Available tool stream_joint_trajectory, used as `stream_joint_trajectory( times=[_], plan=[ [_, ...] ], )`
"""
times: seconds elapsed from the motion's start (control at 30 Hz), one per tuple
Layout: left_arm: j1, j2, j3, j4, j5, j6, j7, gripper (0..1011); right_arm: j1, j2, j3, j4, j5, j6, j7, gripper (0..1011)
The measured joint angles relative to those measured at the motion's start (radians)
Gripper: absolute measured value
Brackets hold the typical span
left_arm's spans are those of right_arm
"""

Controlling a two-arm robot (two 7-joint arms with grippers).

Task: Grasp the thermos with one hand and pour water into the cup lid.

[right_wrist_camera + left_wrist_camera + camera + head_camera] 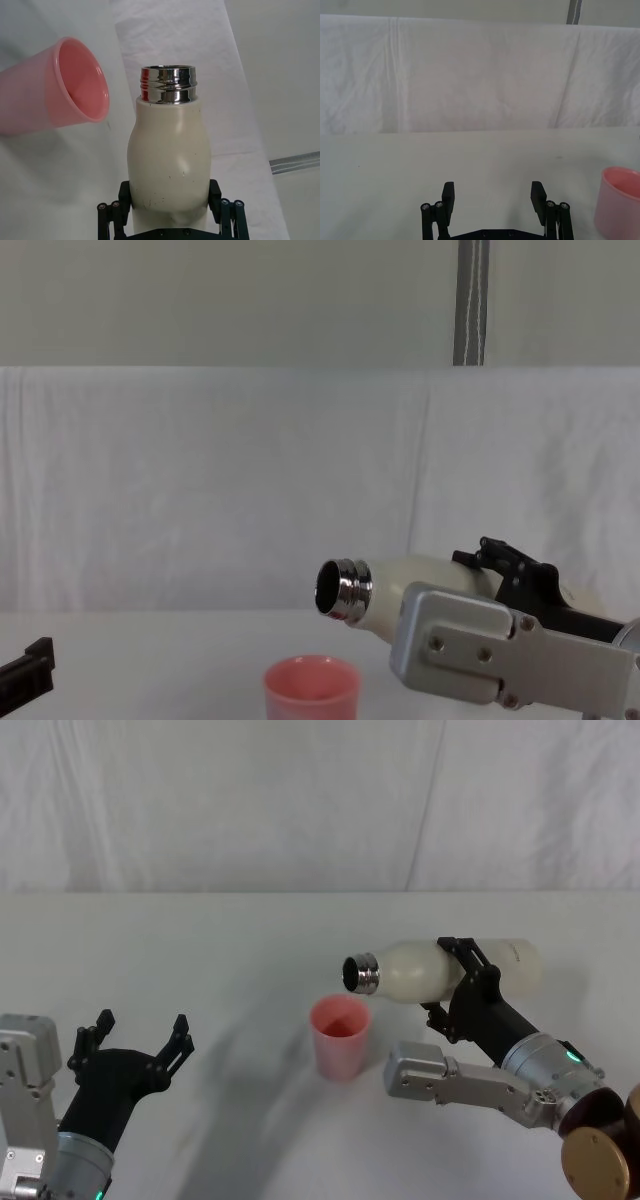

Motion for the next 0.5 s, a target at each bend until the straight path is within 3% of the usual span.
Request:
stream_joint_trajectory(
  times=[0.5],
  plan=[
    [0.000,0.000,0.000,0.000,0.000,0.000,0.000,1001,0.030,0.004,-0.006,0.014,-0.011,-0.007,0.004,948]
  ],
)
